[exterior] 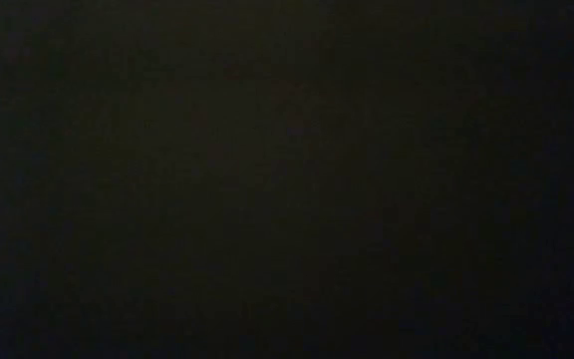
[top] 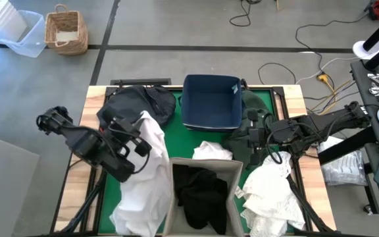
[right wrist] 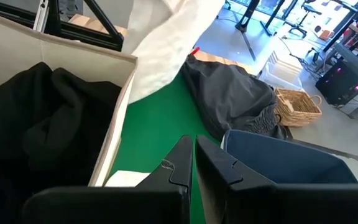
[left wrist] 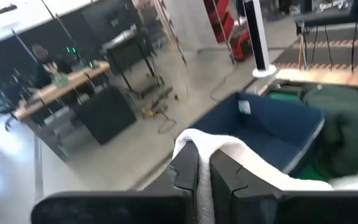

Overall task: Sort clothes
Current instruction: Put the white shirt into the blue laundry bin

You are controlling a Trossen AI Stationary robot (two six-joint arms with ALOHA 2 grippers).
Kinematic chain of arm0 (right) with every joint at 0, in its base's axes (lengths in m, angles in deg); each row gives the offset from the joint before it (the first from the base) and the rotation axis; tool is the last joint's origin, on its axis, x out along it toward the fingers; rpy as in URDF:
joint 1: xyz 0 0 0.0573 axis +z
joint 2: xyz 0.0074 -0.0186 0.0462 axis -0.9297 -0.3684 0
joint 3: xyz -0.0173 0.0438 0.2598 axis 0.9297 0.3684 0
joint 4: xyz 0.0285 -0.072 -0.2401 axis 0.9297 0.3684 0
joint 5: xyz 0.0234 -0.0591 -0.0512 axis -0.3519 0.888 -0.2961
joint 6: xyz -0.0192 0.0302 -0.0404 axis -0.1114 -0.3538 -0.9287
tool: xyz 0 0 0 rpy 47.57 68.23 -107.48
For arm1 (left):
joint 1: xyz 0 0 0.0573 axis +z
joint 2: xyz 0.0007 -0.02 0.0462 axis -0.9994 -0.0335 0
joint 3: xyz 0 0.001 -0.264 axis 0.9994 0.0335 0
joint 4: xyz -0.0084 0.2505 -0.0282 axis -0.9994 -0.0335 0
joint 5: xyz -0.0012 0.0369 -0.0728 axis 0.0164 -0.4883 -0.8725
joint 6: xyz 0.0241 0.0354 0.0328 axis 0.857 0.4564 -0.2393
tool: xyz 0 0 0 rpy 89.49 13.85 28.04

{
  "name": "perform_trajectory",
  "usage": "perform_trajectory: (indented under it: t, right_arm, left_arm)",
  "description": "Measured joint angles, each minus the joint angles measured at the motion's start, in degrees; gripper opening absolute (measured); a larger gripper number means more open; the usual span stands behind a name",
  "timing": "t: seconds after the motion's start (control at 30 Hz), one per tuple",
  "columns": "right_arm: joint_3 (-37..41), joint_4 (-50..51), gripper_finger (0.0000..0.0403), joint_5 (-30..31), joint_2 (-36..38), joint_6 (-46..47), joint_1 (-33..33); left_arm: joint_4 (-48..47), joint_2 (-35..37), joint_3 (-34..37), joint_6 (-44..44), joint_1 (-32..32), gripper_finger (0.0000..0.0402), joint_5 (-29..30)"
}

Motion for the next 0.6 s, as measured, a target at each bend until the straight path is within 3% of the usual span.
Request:
perform_trajectory:
  t: [0.4,0.6]
  right_arm:
    - [0.0,-0.33,0.0013,0.02,0.0,-0.05,-0.02]
    - [0.0,-0.37,0.0013,0.02,0.0,-0.06,0.0]
  left_arm:
    - [2.3,-0.32,-16.76,18.82,-0.09,0.0,8.13]
    - [9.29,-2.8,-25.05,32.28,-0.13,0.0,10.0]
